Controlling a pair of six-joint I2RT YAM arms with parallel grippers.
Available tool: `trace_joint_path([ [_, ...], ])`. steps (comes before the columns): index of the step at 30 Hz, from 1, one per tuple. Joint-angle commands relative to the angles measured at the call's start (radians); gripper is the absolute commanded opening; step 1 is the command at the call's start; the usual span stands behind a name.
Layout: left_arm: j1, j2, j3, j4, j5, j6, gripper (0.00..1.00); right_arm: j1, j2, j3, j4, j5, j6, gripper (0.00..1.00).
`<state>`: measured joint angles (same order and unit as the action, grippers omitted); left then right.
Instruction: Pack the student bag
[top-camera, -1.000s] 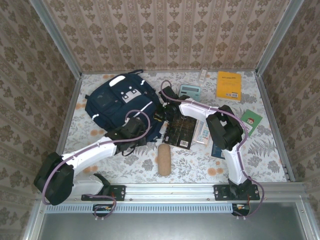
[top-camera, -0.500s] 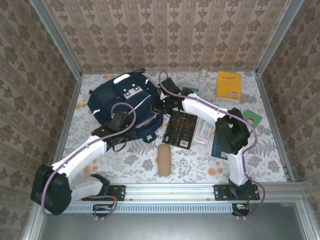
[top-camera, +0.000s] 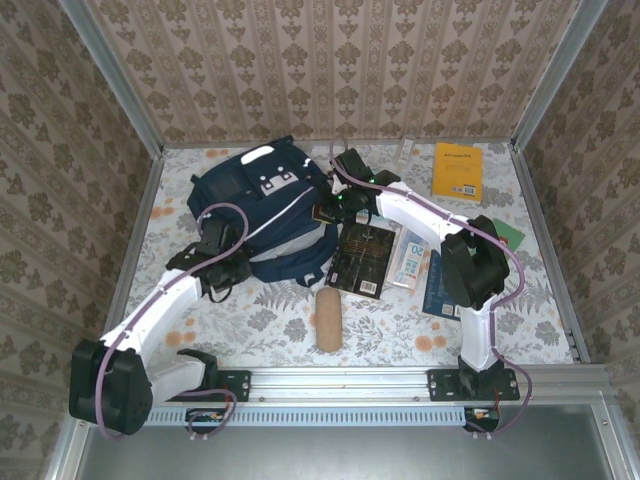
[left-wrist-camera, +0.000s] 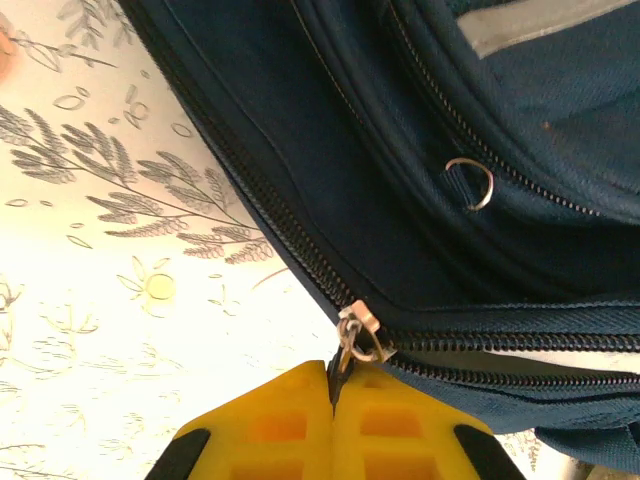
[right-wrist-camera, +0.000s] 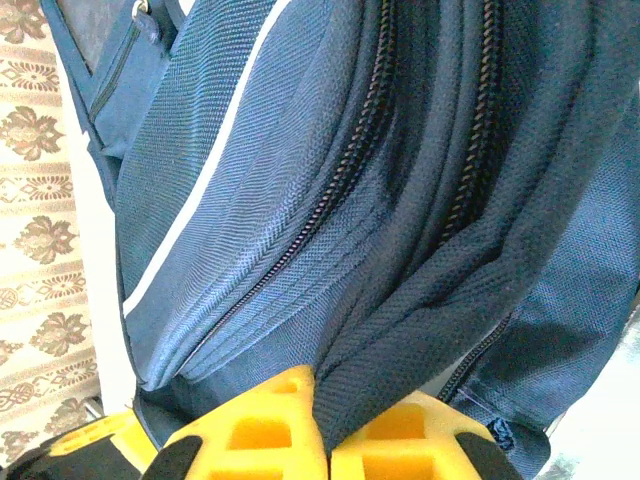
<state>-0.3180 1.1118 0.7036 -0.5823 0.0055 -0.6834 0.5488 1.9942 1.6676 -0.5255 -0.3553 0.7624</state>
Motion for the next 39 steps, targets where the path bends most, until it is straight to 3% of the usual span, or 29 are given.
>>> trace_joint_path([
  [1,0.090,-0.020,-0.025,-0.176,-0.166,0.012,0.00,-0.057,-0.069,-0.005,-0.042,0.072,-0.048,0.00],
  [11,0.311,0.070,-0.022,-0.031,-0.081,0.035,0.00,-0.058,-0.079,-0.006,-0.025,0.026,-0.057,0.00],
  [18,0.259,0.087,-0.027,0.118,0.079,0.082,0.00,-0.055,-0.066,-0.006,-0.018,-0.004,-0.033,0.00],
  [23,0.132,0.006,-0.122,0.249,0.180,0.109,0.34,-0.055,-0.055,-0.007,0.021,-0.016,-0.017,0.00],
  [29,0.036,-0.032,-0.219,0.403,0.253,0.107,0.61,-0.055,-0.036,0.000,0.030,-0.036,-0.007,0.00],
  [32,0.034,-0.010,-0.256,0.501,0.288,0.086,0.69,-0.052,-0.030,0.004,0.037,-0.045,0.000,0.00],
  [39,0.055,0.114,-0.293,0.756,0.420,0.011,0.69,-0.044,-0.021,0.019,0.024,-0.052,0.000,0.00],
])
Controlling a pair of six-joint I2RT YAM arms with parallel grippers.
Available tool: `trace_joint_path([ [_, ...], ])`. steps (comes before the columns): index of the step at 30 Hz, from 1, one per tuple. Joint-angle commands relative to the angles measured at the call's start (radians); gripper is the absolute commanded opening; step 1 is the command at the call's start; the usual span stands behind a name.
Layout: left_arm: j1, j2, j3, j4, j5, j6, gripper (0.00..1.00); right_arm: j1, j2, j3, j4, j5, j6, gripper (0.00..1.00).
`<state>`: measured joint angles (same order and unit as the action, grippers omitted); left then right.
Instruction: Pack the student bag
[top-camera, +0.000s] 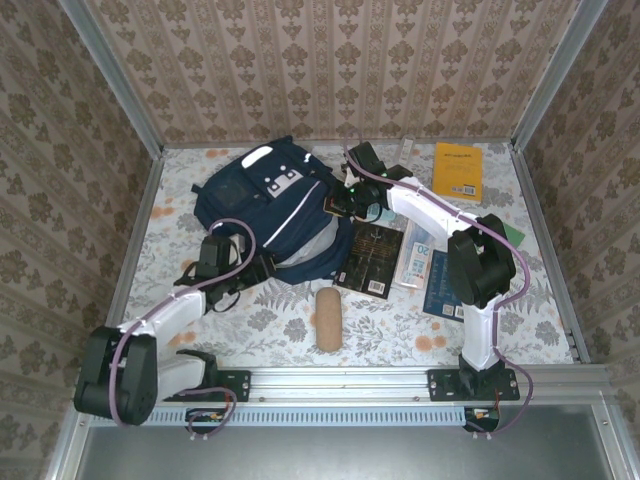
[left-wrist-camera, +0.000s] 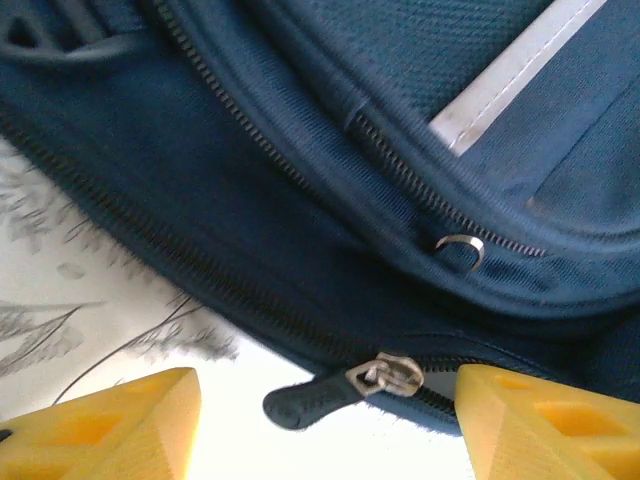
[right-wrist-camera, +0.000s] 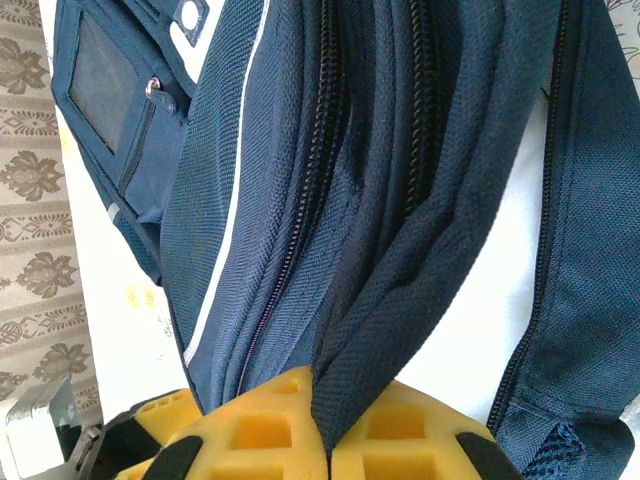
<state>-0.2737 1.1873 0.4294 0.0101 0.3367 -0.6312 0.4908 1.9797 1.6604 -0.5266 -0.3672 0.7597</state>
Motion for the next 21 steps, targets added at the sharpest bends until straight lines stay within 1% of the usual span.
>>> trace_joint_path([
  [1,0.015,0.058,-0.017,0.181,0.101,-0.042,0.69,0.017,-0.008,0.026,0.024,-0.040,0.003,0.00],
  [5,0.028,0.132,-0.008,0.234,0.152,-0.039,0.69,0.018,-0.009,0.028,0.019,-0.039,0.003,0.00],
  [7,0.028,0.153,-0.002,0.261,0.184,-0.049,0.66,0.019,-0.011,0.027,0.015,-0.037,0.003,0.00],
  [9,0.028,0.156,-0.006,0.272,0.204,-0.057,0.61,0.019,-0.011,0.027,0.014,-0.036,0.003,0.00],
  [12,0.027,0.121,-0.026,0.262,0.211,-0.069,0.54,0.020,-0.010,0.025,0.014,-0.034,0.006,0.00],
  [14,0.024,0.082,-0.040,0.243,0.210,-0.073,0.46,0.020,-0.011,0.021,0.017,-0.033,0.007,0.00],
  [18,0.010,0.016,-0.058,0.188,0.187,-0.069,0.40,0.020,-0.008,0.015,0.024,-0.036,0.012,0.00],
  [21,0.004,-0.007,-0.061,0.167,0.168,-0.067,0.33,0.022,-0.003,0.016,0.031,-0.041,0.018,0.00],
])
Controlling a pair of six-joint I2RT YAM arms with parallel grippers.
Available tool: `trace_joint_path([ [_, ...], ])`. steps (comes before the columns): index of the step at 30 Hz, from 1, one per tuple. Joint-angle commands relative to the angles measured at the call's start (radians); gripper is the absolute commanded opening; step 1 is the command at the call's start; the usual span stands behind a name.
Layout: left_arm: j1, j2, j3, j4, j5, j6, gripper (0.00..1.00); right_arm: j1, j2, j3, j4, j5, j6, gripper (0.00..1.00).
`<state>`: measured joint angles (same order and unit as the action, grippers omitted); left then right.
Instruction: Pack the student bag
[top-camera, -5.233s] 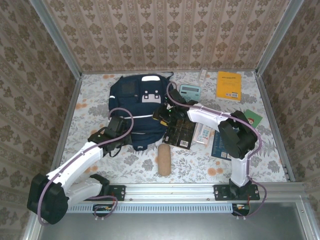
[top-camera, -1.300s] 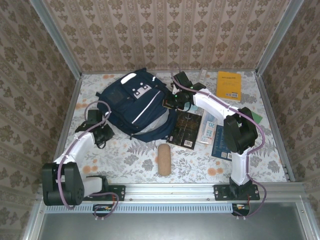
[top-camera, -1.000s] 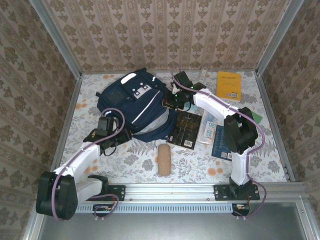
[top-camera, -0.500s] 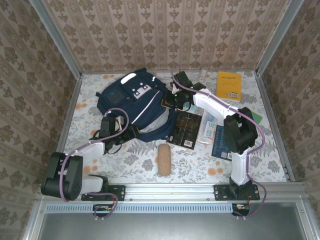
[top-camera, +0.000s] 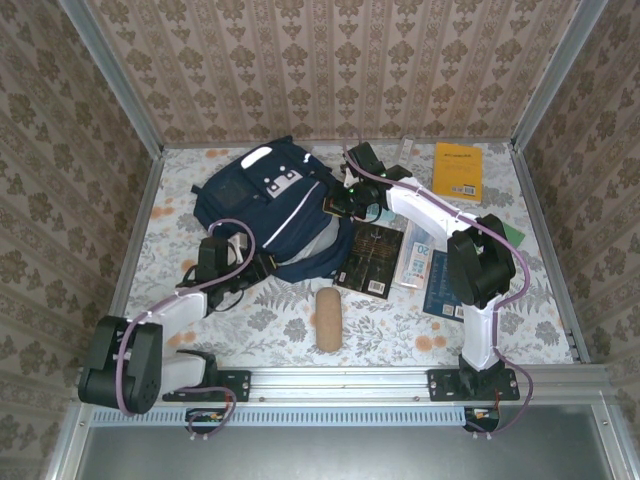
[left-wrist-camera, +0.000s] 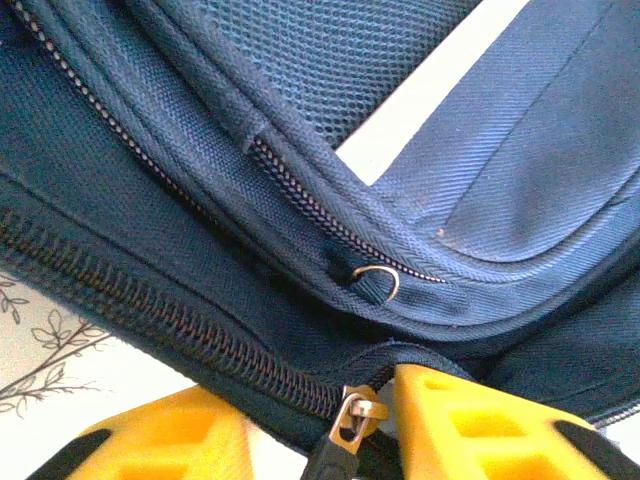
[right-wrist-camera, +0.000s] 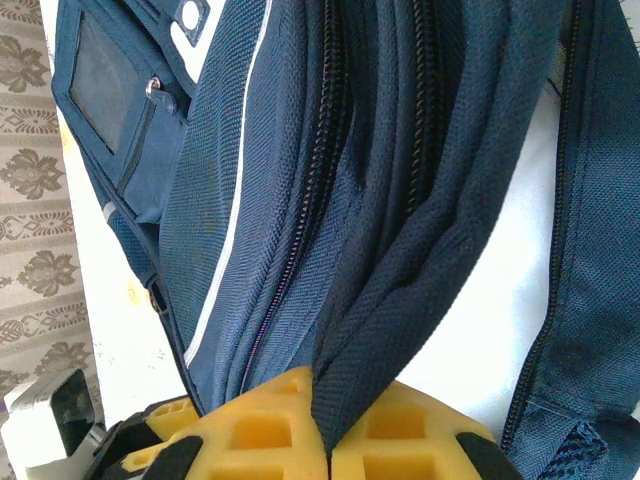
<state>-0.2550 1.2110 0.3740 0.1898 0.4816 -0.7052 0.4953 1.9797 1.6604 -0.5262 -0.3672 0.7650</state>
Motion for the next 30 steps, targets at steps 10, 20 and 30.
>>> trace_joint_path([
  [10,-0.030,-0.103,0.045,-0.211,-0.064,0.065,0.33,0.020,-0.006,0.000,0.037,-0.041,0.016,0.00],
  [20,-0.076,-0.084,0.036,-0.201,-0.056,0.046,0.33,0.021,0.001,-0.002,0.048,-0.046,0.023,0.00],
  [30,-0.080,-0.101,0.036,-0.215,-0.107,0.038,0.17,0.020,-0.002,-0.009,0.047,-0.044,0.023,0.00],
])
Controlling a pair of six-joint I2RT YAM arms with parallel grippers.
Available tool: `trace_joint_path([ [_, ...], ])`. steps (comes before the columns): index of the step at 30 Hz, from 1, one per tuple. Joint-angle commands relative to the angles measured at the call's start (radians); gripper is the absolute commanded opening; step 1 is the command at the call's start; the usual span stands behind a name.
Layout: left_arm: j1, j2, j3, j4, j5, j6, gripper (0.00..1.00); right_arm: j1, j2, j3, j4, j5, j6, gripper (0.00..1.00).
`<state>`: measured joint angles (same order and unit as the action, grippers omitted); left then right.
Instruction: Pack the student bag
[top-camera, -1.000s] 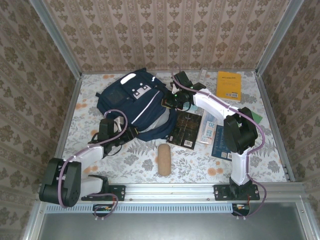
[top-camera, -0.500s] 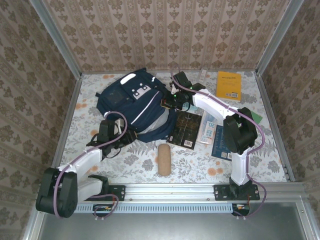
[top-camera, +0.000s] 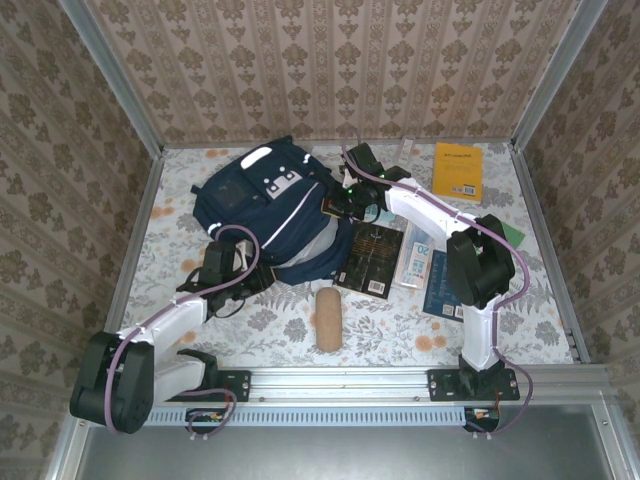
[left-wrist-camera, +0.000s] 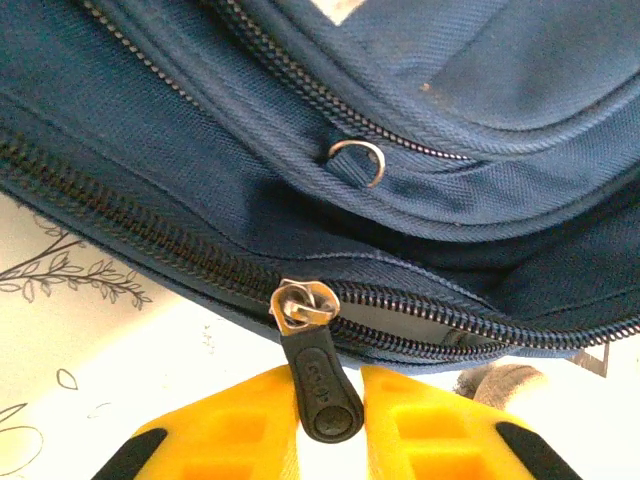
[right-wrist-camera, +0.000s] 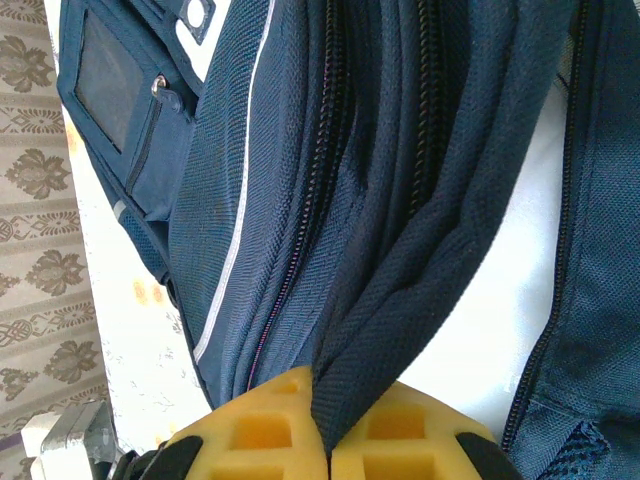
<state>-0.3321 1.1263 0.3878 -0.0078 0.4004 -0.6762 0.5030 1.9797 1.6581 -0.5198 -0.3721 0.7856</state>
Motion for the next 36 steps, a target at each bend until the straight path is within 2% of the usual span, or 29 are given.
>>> trace_joint_path([
  [1,-0.003,-0.022,0.020,-0.024,-0.030,0.008,0.17,0.012,-0.002,-0.007,0.042,-0.039,0.003,0.00],
  [6,-0.002,-0.072,0.017,-0.079,-0.075,0.000,0.00,0.013,-0.005,-0.008,0.041,-0.035,0.001,0.00],
  [12,0.022,-0.100,0.052,-0.217,-0.188,-0.004,0.00,0.011,-0.015,-0.012,0.042,-0.019,-0.004,0.00],
  [21,0.188,-0.030,0.115,-0.338,-0.268,-0.003,0.00,0.003,-0.044,-0.045,0.044,0.001,-0.011,0.00],
  [36,0.374,0.214,0.273,-0.350,-0.431,-0.012,0.00,-0.015,-0.093,-0.091,0.042,0.009,-0.030,0.00],
])
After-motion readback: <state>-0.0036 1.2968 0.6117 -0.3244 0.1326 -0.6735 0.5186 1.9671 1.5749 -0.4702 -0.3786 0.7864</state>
